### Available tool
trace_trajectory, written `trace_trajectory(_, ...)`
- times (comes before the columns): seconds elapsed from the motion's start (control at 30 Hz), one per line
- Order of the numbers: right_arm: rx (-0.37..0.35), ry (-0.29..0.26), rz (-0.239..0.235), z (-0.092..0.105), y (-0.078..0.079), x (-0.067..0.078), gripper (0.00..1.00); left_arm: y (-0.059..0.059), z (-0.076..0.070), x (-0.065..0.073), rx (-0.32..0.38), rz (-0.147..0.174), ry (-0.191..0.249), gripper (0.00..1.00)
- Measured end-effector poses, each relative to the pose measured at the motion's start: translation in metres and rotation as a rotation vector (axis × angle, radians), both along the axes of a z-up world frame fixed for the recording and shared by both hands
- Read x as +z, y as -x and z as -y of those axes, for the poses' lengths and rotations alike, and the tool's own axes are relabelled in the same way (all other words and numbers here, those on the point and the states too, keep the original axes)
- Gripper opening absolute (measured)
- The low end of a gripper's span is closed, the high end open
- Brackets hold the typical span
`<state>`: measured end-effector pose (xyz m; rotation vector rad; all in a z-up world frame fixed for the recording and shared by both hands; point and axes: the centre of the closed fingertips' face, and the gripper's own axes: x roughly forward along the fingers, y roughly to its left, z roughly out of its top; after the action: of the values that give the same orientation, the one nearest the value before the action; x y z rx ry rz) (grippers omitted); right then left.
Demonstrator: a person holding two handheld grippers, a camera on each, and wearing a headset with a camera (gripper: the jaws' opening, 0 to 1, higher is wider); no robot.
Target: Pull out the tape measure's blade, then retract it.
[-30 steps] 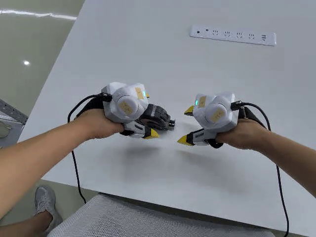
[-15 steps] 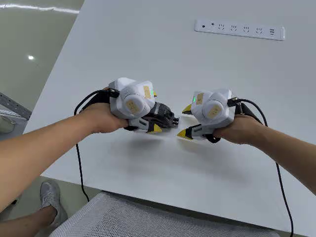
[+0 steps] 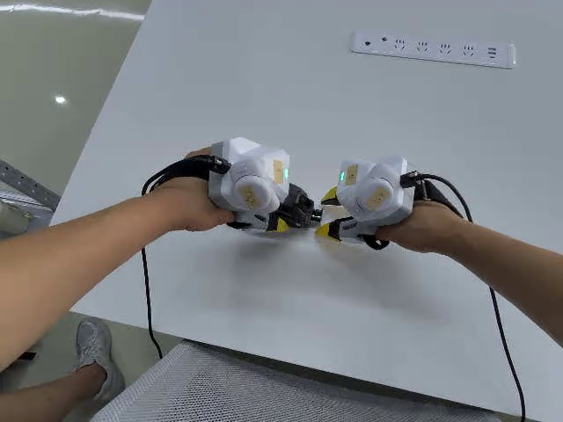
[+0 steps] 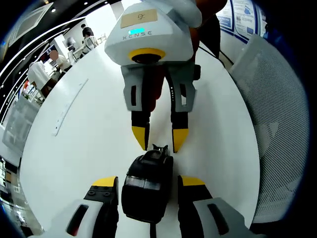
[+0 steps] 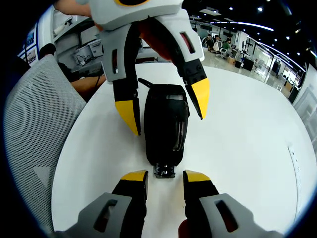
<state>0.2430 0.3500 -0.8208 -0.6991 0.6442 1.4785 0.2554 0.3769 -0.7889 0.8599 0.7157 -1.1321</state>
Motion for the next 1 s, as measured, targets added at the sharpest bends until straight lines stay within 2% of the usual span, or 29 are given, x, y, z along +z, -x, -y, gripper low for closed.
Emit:
trace_trajectory(0.2,0.001,0.0,0.002,-0.0017,-0.0015,-0.0008,0.23,-0.0034,0.0006,-0.0009,-0.007,-0.004,-0.001,0.41)
trace_trajectory(0.57,0.009,0.005,0.006,-0.0031,-0.0017,-0.005,0.19,-0.0016,-0.0001,0.0004,-0.021,-0.007,-0.017,0.34)
trace_trajectory(1.0,0.014,0.003,0.007,-0.0039,-0.0001,-0.0056,0.13,0.0004,0.0001,0.001,-0.029,-0.021,-0.024,0.32)
